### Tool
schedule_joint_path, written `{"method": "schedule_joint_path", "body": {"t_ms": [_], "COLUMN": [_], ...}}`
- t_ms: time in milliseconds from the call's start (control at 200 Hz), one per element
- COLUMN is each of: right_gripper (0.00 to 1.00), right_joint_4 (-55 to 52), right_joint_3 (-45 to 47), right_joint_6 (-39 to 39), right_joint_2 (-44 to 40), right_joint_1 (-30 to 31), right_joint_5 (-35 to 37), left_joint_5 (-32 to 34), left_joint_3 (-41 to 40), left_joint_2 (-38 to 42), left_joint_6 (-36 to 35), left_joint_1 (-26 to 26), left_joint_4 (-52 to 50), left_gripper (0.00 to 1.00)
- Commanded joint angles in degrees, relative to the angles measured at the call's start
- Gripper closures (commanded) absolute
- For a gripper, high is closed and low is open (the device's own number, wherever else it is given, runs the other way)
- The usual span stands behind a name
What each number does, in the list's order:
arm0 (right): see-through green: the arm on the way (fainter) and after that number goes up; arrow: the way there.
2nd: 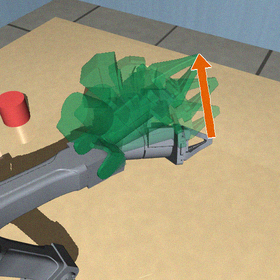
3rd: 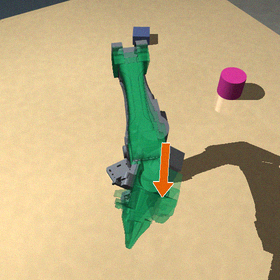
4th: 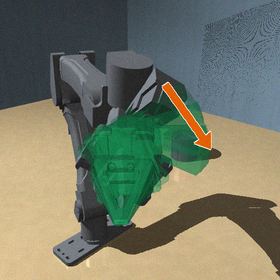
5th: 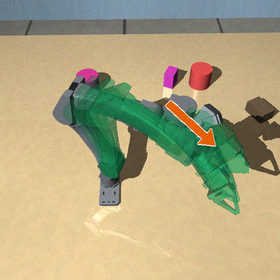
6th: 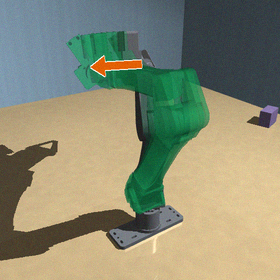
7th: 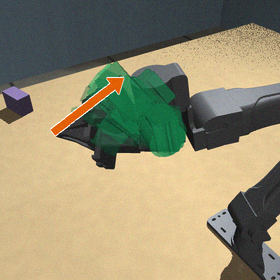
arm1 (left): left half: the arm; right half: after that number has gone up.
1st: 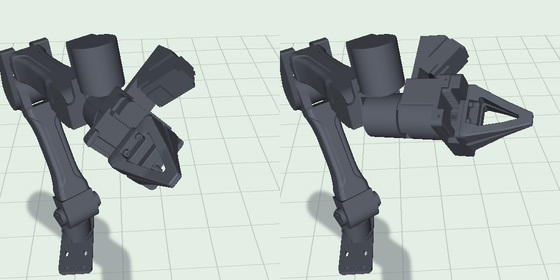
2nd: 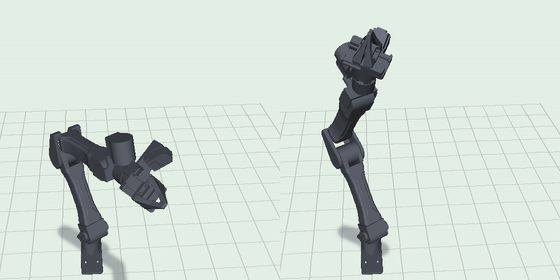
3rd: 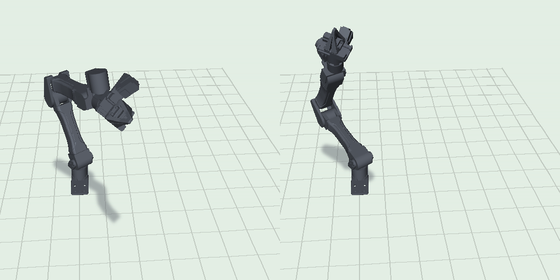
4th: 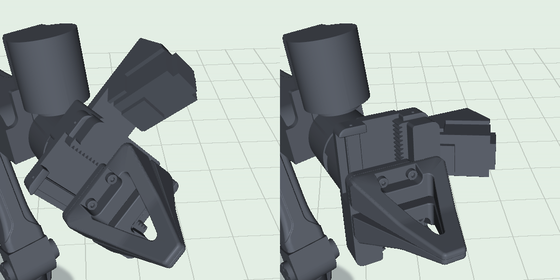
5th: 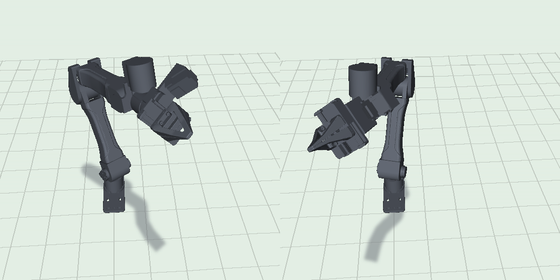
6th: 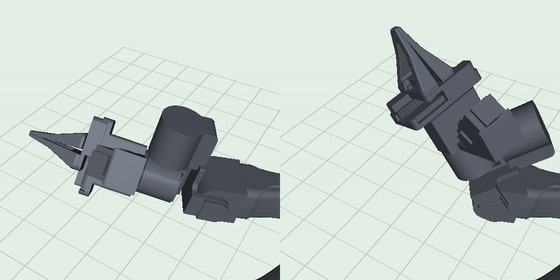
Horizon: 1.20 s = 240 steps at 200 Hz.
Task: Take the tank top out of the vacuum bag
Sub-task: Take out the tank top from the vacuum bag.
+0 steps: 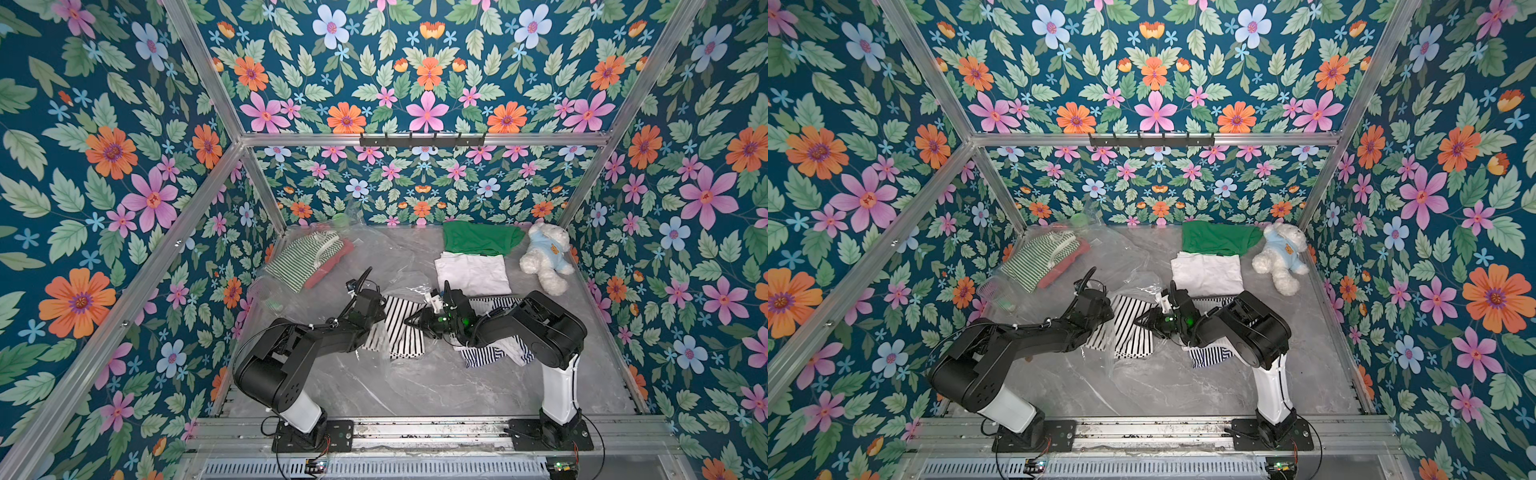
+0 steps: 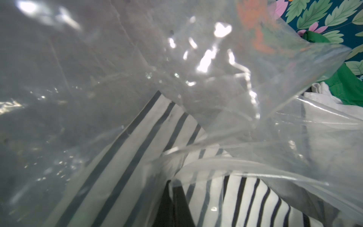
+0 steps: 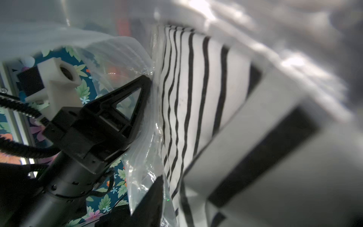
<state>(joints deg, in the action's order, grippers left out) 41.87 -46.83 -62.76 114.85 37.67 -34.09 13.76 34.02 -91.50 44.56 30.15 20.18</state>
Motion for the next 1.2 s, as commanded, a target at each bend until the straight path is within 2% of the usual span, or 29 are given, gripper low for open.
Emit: {"method": "schedule_joint_path", "body": {"t_ms": [0, 155, 425, 725, 1005, 1195], "right_gripper": [0.69, 1.0, 1.0, 1.0, 1.0, 1.0], "right_joint_4": [-5.16, -5.68, -15.66, -31.71, -59.0, -72.17], "right_joint_3": [-1.6, -1.2, 3.26, 4.99, -1.95, -5.7], "right_joint_6": [1.33, 1.95, 8.19, 14.43, 22.8, 27.17], "right_joint_2": [0.6, -0.89, -13.3, -28.66, -38.84, -43.63], "right_joint_1": [0.12, 0.03, -0.36, -2.04, -4.14, -8.02], "right_joint_5": [1.04, 1.68, 5.71, 10.44, 15.51, 18.65], "left_joint_5": [0.44, 1.39, 7.15, 8.84, 7.34, 4.97], "left_joint_3": [-0.2, -0.57, -1.6, 0.03, 1.23, 2.5], "left_joint_2": [-0.07, 1.01, 6.44, 5.91, 4.03, 1.74], "left_joint_6": [0.15, 0.11, -0.56, -1.41, -1.85, -1.91], "left_joint_1": [-0.01, -0.01, -0.01, -0.01, 0.02, 0.08], "left_joint_4": [-4.18, -4.28, -5.88, -7.35, -6.76, -5.6], "left_gripper": [1.0, 1.0, 1.0, 1.0, 1.0, 1.0]}}
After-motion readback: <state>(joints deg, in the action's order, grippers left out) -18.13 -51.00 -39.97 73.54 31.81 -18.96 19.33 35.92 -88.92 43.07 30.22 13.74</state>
